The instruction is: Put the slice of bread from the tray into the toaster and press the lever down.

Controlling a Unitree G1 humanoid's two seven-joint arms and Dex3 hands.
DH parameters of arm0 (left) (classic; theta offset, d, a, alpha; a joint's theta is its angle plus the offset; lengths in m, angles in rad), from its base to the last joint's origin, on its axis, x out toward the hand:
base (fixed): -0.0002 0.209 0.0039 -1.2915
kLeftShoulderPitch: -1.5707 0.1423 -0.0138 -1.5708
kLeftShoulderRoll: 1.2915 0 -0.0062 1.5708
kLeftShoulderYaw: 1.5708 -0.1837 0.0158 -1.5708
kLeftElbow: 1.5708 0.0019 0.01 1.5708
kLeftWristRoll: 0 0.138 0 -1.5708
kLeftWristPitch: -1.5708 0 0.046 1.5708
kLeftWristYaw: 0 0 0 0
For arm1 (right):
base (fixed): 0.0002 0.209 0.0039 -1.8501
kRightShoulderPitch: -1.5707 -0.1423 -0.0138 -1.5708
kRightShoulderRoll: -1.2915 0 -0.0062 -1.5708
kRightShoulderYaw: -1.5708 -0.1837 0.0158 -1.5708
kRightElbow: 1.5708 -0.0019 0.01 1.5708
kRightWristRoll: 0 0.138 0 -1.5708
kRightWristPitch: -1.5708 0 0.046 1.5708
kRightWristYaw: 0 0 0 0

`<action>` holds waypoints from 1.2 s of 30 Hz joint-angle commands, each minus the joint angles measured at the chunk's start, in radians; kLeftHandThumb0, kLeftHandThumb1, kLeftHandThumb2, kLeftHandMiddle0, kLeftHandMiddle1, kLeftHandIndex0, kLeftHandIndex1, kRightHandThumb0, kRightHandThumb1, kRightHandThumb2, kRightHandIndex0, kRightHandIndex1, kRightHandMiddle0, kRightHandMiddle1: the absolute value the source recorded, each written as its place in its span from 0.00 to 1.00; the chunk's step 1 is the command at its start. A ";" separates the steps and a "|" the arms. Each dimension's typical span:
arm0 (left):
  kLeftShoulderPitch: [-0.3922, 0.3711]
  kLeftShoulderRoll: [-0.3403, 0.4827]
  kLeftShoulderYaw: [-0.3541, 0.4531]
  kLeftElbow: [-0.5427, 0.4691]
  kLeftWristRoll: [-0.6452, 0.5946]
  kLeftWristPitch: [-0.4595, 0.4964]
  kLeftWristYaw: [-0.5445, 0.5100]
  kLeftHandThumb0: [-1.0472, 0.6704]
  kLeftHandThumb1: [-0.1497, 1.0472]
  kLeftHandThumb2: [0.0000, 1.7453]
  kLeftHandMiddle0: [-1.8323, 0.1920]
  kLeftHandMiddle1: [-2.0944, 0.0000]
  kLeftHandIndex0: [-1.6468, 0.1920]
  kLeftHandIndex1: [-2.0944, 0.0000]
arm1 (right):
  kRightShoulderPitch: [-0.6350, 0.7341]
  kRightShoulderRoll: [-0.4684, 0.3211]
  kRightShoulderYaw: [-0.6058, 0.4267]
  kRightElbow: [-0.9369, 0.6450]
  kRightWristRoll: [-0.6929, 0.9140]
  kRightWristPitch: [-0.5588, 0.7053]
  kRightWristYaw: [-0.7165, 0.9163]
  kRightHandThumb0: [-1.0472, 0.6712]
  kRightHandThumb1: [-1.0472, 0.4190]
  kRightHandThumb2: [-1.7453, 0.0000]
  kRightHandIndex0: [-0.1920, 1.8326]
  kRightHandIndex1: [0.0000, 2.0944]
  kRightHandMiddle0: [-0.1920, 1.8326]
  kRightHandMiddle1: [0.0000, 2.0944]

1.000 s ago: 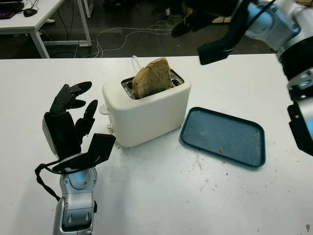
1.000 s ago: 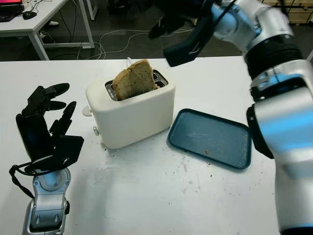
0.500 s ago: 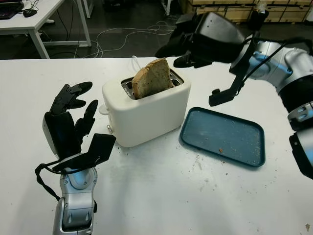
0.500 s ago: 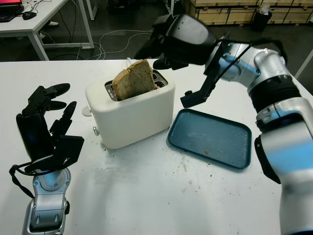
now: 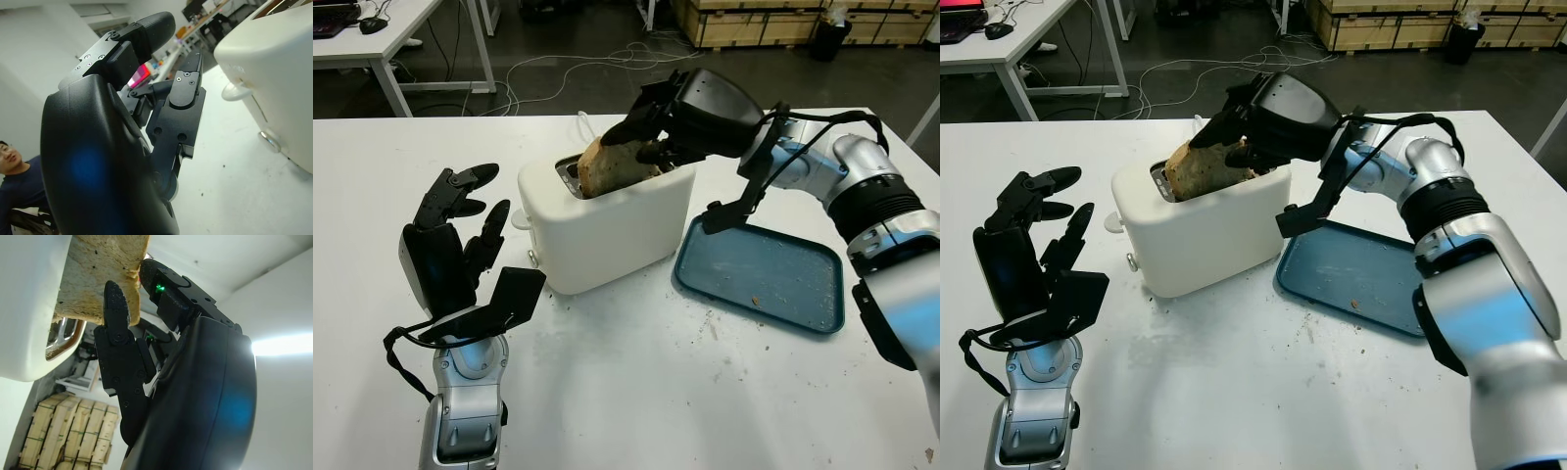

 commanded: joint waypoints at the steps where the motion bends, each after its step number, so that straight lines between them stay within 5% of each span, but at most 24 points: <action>1: -0.007 0.002 -0.003 0.010 0.013 -0.018 0.010 0.54 0.84 0.00 0.63 0.40 0.50 0.70 | -0.019 0.013 0.014 0.018 -0.005 0.015 -0.010 0.45 0.09 0.92 0.40 0.31 0.49 0.03; 14: -0.006 0.006 -0.001 0.006 0.015 -0.010 0.003 0.53 0.84 0.00 0.63 0.40 0.50 0.70 | -0.104 0.020 0.169 0.122 -0.145 0.140 -0.130 0.44 0.09 0.86 0.42 0.28 0.49 0.03; 20: -0.005 0.005 0.000 0.008 0.022 -0.009 0.009 0.52 0.84 0.00 0.62 0.41 0.50 0.70 | -0.135 0.001 0.207 0.138 -0.191 0.166 -0.247 0.44 0.09 0.92 0.44 0.27 0.51 0.03; 36: -0.003 0.009 0.003 0.007 0.022 -0.011 0.007 0.53 0.84 0.00 0.62 0.42 0.50 0.71 | -0.029 -0.174 0.105 0.015 -0.099 0.033 -0.263 0.43 0.09 0.91 0.46 0.23 0.51 0.02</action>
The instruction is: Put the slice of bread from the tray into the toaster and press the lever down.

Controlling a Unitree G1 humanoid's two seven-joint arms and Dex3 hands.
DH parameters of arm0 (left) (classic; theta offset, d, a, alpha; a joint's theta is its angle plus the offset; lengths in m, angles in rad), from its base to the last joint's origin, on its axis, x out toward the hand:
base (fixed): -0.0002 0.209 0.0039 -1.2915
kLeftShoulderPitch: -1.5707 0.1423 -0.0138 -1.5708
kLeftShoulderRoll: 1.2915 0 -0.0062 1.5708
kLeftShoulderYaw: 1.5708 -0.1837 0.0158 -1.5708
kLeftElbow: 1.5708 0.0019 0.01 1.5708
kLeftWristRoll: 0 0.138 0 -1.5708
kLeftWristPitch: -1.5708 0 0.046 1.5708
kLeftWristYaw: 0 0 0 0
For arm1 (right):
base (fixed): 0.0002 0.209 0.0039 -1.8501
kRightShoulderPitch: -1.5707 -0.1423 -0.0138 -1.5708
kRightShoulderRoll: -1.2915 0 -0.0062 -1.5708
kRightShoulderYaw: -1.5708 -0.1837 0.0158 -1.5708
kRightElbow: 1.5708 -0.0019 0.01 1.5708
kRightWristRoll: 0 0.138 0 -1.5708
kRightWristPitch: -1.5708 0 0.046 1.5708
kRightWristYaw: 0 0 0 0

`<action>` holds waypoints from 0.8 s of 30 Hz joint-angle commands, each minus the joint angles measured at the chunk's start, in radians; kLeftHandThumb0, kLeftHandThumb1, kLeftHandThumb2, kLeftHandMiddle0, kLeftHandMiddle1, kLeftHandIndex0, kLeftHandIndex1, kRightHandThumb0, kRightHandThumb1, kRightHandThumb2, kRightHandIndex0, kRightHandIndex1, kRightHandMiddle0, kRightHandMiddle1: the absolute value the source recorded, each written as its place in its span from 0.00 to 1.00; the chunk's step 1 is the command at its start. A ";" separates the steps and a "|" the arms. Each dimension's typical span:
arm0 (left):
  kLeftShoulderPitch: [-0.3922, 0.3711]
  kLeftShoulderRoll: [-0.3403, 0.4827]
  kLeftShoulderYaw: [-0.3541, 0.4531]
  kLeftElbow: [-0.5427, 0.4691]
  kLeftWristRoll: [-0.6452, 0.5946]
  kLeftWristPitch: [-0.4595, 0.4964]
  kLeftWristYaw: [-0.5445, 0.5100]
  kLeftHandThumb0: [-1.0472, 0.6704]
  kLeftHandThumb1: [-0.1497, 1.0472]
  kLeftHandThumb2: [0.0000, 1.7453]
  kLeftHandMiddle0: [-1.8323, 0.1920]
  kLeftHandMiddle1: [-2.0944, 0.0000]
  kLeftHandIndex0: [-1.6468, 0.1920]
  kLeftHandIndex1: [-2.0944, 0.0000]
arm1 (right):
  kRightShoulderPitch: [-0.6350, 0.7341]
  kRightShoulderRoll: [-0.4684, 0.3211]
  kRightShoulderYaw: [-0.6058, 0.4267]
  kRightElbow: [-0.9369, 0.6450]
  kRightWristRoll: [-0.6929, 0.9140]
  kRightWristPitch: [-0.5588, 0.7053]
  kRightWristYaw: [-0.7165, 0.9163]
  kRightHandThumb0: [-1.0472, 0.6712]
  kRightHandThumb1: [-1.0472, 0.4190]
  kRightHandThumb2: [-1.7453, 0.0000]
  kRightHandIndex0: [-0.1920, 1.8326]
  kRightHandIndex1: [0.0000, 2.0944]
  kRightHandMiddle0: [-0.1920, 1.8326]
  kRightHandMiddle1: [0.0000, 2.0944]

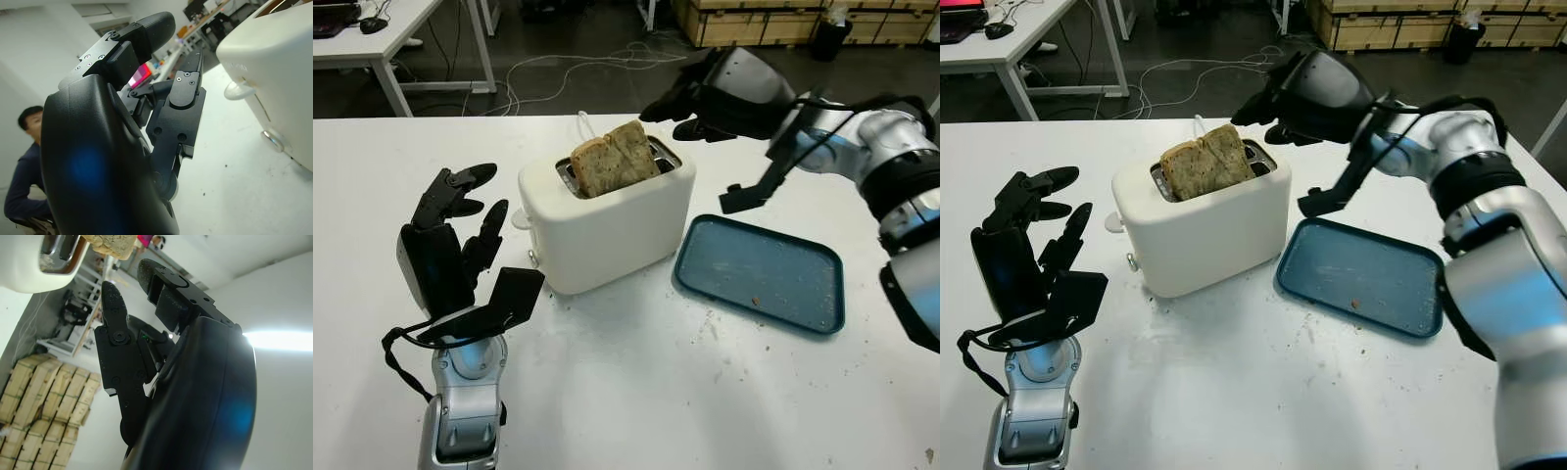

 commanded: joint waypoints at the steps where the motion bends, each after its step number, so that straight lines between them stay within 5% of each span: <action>1: -0.004 0.007 -0.001 0.008 0.018 -0.013 0.007 0.53 0.84 0.00 0.61 0.42 0.49 0.71 | 0.037 -0.033 -0.034 -0.035 0.040 -0.032 -0.003 0.43 0.09 0.90 0.46 0.23 0.51 0.02; 6: -0.003 0.012 0.000 0.010 0.020 -0.013 0.005 0.52 0.84 0.00 0.62 0.42 0.49 0.71 | 0.177 -0.032 -0.201 -0.112 0.314 -0.061 0.180 0.43 0.09 0.94 0.47 0.20 0.52 0.01; 13: -0.014 0.019 -0.001 0.013 0.002 -0.016 -0.006 0.53 0.84 0.00 0.62 0.41 0.49 0.71 | 0.425 0.102 -0.389 -0.282 0.766 0.050 0.509 0.47 0.09 0.92 0.49 0.16 0.52 0.01; 24: -0.016 0.017 -0.005 0.015 0.011 -0.008 -0.003 0.52 0.84 0.00 0.63 0.40 0.50 0.70 | 0.248 0.222 -0.407 -0.244 0.680 0.236 0.606 0.42 0.09 0.92 0.49 0.22 0.54 0.01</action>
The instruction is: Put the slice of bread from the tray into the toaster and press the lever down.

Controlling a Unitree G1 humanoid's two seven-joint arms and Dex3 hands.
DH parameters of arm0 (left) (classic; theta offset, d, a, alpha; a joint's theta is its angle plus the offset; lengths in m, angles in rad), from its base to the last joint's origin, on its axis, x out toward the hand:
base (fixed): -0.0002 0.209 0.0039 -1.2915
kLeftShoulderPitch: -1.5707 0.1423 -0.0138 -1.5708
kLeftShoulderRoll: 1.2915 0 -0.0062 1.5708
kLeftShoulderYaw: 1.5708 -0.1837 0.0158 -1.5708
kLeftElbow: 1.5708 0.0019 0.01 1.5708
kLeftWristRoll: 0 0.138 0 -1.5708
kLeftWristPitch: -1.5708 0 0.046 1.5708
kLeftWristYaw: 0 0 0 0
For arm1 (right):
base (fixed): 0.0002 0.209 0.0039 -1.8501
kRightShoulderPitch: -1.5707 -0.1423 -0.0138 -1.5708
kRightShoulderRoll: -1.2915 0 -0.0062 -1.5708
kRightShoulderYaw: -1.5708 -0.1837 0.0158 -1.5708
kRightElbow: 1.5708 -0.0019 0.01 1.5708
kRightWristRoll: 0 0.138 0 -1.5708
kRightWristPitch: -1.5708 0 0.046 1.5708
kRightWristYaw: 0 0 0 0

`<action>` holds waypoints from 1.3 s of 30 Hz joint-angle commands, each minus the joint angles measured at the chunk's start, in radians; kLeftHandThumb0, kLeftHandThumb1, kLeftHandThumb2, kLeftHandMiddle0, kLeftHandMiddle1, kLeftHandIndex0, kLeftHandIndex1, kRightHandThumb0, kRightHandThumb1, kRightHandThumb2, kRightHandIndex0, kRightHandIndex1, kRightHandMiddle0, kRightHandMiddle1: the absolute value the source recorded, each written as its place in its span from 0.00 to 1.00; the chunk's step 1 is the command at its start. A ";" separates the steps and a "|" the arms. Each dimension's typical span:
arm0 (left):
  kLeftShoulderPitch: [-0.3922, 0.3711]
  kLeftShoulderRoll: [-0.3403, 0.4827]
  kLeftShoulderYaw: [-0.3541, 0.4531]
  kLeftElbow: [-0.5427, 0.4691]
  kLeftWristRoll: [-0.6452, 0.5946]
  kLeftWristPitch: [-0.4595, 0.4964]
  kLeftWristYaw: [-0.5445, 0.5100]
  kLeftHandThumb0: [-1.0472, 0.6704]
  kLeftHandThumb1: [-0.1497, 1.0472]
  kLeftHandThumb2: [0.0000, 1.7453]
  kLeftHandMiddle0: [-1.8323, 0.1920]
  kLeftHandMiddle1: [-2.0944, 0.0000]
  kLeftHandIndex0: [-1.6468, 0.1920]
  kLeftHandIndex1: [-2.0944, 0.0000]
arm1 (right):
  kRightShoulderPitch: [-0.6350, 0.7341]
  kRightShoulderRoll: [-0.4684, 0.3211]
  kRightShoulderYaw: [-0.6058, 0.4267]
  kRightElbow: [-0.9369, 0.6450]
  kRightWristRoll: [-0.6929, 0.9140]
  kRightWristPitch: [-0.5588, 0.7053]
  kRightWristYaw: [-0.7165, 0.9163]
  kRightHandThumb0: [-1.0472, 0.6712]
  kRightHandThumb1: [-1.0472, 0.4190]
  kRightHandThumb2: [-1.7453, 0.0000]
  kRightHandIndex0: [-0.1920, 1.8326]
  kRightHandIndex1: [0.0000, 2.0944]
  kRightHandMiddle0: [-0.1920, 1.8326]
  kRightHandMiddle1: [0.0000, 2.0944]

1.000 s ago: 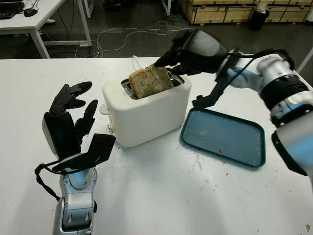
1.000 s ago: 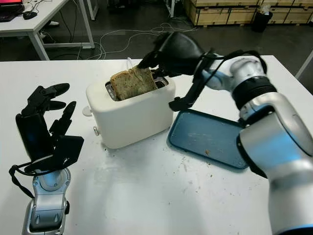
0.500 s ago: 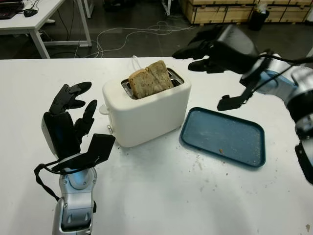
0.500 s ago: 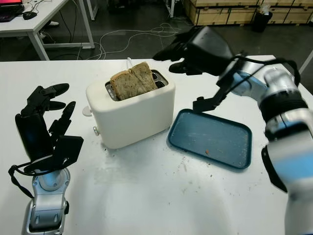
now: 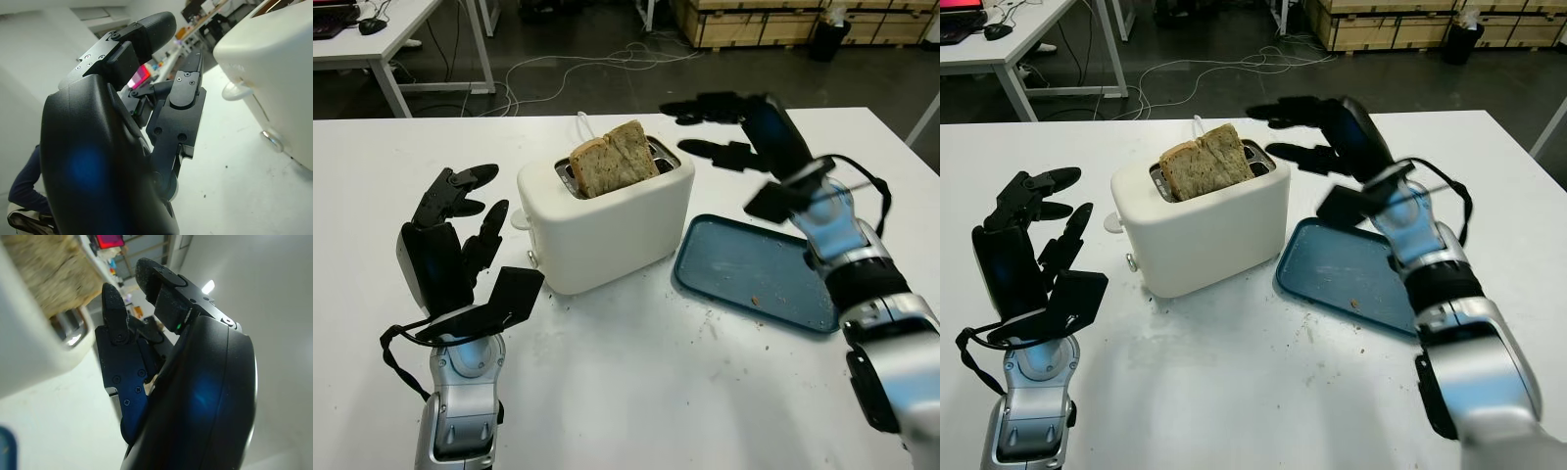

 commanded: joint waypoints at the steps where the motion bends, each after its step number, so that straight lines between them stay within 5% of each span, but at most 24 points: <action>1: -0.007 0.001 -0.003 0.003 0.013 -0.008 0.001 0.52 0.84 0.00 0.63 0.40 0.50 0.69 | -0.074 0.012 0.020 0.037 -0.054 0.019 0.001 0.43 0.09 0.91 0.48 0.25 0.54 0.01; 6: -0.003 -0.002 -0.006 0.004 0.007 -0.015 0.004 0.53 0.84 0.00 0.63 0.39 0.50 0.69 | -0.199 0.025 0.102 0.139 -0.223 -0.011 -0.074 0.42 0.09 0.87 0.42 0.34 0.53 0.01; 18: 0.004 -0.003 -0.004 0.002 0.009 -0.017 0.006 0.52 0.85 0.00 0.63 0.40 0.51 0.69 | -0.421 0.052 0.289 0.267 -0.474 0.074 -0.052 0.30 0.09 0.87 0.34 0.33 0.48 0.00; 31: 0.003 -0.002 -0.005 0.005 0.018 -0.017 0.013 0.52 0.84 0.00 0.63 0.40 0.51 0.68 | -0.500 0.076 0.356 0.355 -0.491 0.116 0.163 0.31 0.11 1.00 0.34 0.25 0.44 0.00; 39: 0.002 0.002 -0.008 0.010 0.018 -0.027 0.017 0.53 0.84 0.00 0.62 0.40 0.51 0.68 | -0.490 0.074 0.342 0.346 -0.473 0.120 0.228 0.32 0.11 1.00 0.30 0.34 0.44 0.00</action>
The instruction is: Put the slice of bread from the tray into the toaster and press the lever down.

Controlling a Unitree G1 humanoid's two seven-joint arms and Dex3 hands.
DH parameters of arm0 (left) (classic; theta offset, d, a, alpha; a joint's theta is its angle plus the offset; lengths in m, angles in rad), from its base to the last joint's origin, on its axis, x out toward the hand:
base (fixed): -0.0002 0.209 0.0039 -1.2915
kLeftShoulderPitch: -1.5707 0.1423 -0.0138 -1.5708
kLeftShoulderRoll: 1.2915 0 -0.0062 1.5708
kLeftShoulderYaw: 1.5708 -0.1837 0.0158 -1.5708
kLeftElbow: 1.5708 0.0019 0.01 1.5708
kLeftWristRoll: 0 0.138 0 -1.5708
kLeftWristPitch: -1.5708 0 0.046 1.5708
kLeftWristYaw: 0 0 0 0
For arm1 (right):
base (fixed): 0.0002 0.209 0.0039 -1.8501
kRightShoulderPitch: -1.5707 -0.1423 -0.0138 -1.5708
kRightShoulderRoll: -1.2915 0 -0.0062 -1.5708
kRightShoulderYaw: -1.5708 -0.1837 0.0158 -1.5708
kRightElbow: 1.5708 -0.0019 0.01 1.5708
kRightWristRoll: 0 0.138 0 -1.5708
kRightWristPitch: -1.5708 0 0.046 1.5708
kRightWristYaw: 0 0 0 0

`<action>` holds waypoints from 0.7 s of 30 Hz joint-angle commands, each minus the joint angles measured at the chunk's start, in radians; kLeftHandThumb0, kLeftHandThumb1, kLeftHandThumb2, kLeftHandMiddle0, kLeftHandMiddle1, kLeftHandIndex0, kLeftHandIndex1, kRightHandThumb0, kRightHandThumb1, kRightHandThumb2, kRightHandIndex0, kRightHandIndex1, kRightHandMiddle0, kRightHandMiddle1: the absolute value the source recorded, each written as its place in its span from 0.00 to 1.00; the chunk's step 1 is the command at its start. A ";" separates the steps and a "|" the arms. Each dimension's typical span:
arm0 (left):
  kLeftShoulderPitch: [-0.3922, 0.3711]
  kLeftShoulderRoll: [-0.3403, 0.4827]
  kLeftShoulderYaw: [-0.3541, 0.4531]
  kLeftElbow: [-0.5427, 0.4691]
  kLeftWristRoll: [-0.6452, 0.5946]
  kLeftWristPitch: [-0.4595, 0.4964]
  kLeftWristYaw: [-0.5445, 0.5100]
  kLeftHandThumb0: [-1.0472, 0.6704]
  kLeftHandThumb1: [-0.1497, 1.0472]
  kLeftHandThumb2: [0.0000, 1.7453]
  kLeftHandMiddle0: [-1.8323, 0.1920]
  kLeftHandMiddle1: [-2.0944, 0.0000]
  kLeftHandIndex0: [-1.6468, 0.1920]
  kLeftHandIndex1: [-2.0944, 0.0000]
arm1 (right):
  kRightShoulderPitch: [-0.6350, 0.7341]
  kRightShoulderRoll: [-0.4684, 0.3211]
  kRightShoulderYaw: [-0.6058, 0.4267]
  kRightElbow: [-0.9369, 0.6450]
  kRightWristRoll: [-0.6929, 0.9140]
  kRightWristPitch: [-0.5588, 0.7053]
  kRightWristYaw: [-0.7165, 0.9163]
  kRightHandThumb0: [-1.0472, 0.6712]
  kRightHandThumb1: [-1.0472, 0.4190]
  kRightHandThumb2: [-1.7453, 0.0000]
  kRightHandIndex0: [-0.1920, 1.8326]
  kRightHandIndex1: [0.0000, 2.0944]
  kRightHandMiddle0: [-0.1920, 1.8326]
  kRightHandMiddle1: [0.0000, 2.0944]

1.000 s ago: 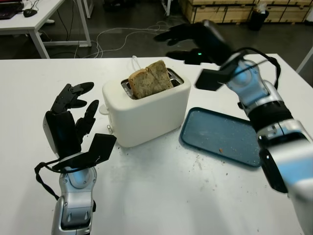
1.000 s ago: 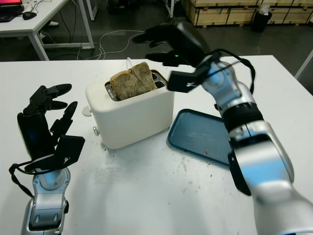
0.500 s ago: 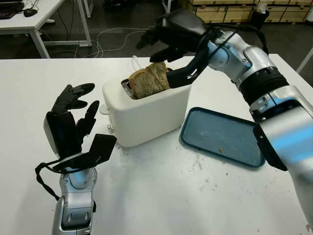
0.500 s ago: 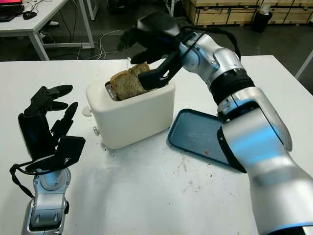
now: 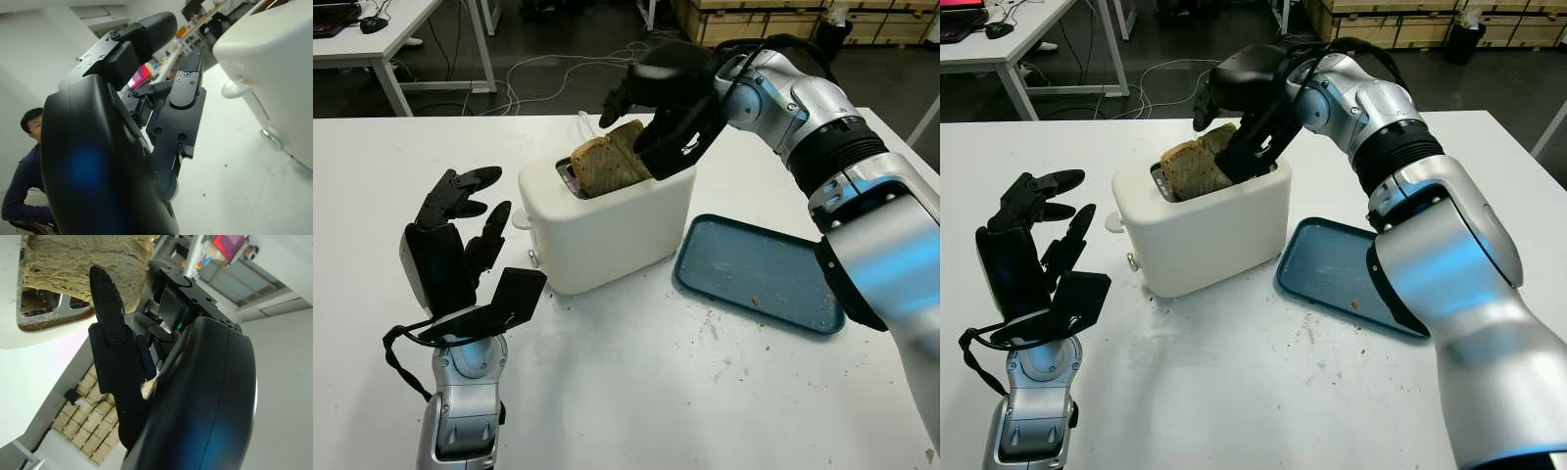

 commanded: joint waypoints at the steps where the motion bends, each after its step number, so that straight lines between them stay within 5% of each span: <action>1: -0.001 0.003 -0.005 0.003 0.019 -0.016 0.008 0.53 0.84 0.00 0.62 0.40 0.51 0.68 | -0.009 0.001 -0.011 -0.005 0.022 0.007 0.012 0.32 0.11 1.00 0.30 0.33 0.44 0.00; 5: 0.001 0.001 -0.008 -0.001 0.034 -0.006 0.012 0.52 0.84 0.00 0.63 0.41 0.51 0.68 | -0.002 0.001 -0.014 -0.007 0.026 -0.009 0.023 0.33 0.10 1.00 0.30 0.33 0.44 0.00; 9: 0.000 -0.002 -0.004 0.004 0.025 -0.017 0.013 0.53 0.84 0.00 0.63 0.41 0.51 0.69 | 0.012 0.000 -0.032 -0.010 0.055 -0.050 0.009 0.35 0.10 1.00 0.50 0.46 0.60 0.09; 14: 0.001 -0.002 -0.003 0.004 0.027 -0.014 0.014 0.52 0.84 0.00 0.62 0.41 0.50 0.69 | 0.024 -0.028 -0.025 -0.027 0.029 -0.149 -0.065 0.28 0.09 0.99 0.62 0.76 0.56 0.62; 21: -0.002 -0.004 -0.002 0.005 0.020 -0.018 0.015 0.52 0.84 0.00 0.63 0.41 0.51 0.69 | 0.034 -0.067 -0.007 -0.051 0.007 -0.213 -0.124 0.27 0.09 0.95 0.65 0.83 0.56 0.76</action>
